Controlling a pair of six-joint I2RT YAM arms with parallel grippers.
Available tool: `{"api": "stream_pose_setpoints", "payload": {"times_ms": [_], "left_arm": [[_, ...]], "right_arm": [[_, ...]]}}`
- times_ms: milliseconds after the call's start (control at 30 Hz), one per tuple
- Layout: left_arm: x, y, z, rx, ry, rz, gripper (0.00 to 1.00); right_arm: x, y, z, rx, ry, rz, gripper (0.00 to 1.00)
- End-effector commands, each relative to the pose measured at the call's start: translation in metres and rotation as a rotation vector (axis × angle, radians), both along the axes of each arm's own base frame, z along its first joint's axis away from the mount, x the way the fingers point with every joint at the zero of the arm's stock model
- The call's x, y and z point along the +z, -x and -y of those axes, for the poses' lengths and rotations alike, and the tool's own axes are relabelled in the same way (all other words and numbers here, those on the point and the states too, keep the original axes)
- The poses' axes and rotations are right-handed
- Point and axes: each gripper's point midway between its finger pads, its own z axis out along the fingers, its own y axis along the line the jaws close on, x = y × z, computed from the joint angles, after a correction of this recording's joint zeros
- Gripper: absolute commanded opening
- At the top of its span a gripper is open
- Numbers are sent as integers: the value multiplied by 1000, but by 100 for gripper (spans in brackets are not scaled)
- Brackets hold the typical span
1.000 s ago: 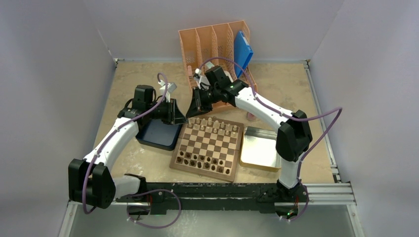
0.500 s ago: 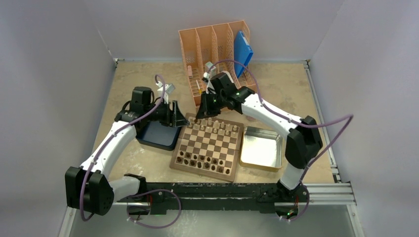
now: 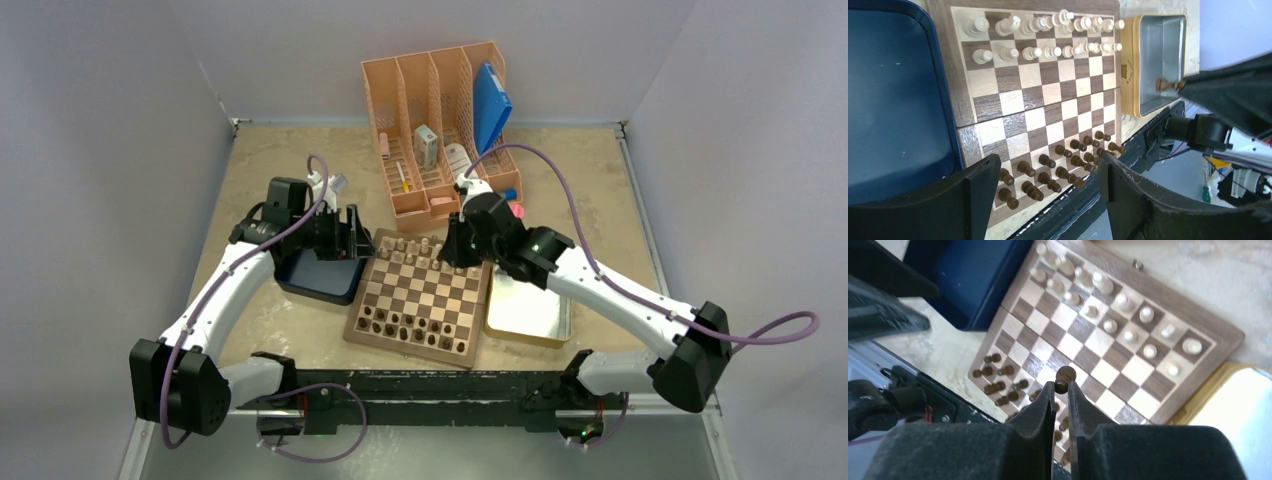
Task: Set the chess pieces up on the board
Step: Place the chess piece on the chessboard.
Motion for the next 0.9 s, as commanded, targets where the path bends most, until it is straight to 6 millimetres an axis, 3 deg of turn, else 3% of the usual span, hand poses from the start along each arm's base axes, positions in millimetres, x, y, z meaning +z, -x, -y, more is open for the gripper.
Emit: {"api": "stream_pose_setpoints", "payload": {"times_ms": [0,167,333,533,867], "left_arm": [[22,-15,-6,93,-28,-5,72],[10,-11,-14,161,-72,-89,73],[12,3,-4,169,4,-195,74],[16,6,-6,187,8,-187,74],[22,4,-3,197,26,-197,74]], "right_arm": [[-4,14,19,-116,23,24,12],[-20,43,37,-239,68,-61,12],[-33,74,41,-241,69,-120,12],[-64,91,53,-252,134,-187,12],[-89,109,61,-268,147,-253,13]]}}
